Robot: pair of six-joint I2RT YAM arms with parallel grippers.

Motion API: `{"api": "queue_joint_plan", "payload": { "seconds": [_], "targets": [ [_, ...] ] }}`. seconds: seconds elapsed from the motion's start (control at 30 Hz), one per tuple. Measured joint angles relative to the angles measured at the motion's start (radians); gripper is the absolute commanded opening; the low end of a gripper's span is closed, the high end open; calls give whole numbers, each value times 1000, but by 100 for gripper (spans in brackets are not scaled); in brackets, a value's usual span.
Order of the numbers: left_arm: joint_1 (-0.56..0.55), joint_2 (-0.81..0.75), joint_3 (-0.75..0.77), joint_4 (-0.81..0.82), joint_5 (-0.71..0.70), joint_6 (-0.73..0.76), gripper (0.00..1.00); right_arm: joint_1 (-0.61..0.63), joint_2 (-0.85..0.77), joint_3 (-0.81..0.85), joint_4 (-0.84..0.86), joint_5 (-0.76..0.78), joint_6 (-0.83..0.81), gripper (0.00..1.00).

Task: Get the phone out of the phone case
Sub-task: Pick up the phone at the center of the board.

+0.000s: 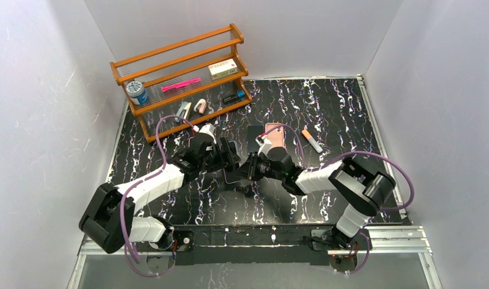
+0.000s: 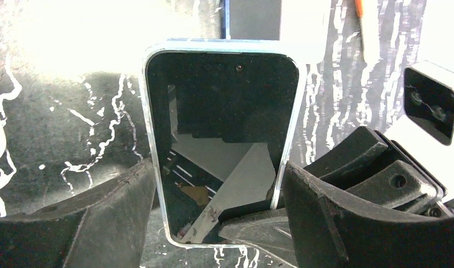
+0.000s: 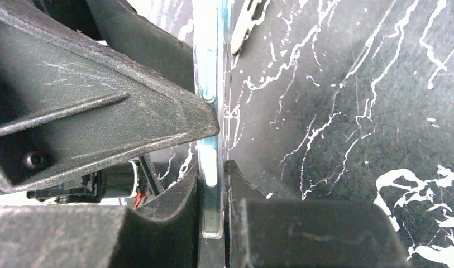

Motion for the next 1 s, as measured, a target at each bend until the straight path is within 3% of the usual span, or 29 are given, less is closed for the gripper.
{"api": "queue_joint_plan", "payload": {
  "seconds": [0.1, 0.37, 0.67, 0.83, 1.0],
  "targets": [
    [9, -42, -20, 43, 34, 14, 89, -18, -47, -15, 2, -26, -10, 1],
    [37, -123, -81, 236, 145, 25, 94, -161, -209, -130, 1, -136, 1, 1],
    [50, -111, -97, 423, 297, -12, 91, -305, -422, -167, 11, -299, 17, 1],
    [56, -88, -97, 512, 398, -34, 87, -330, -431, -177, 63, -393, 55, 1],
    [56, -84, -92, 562, 475, -48, 76, -329, -412, -177, 109, -478, 91, 1]
  ]
}}
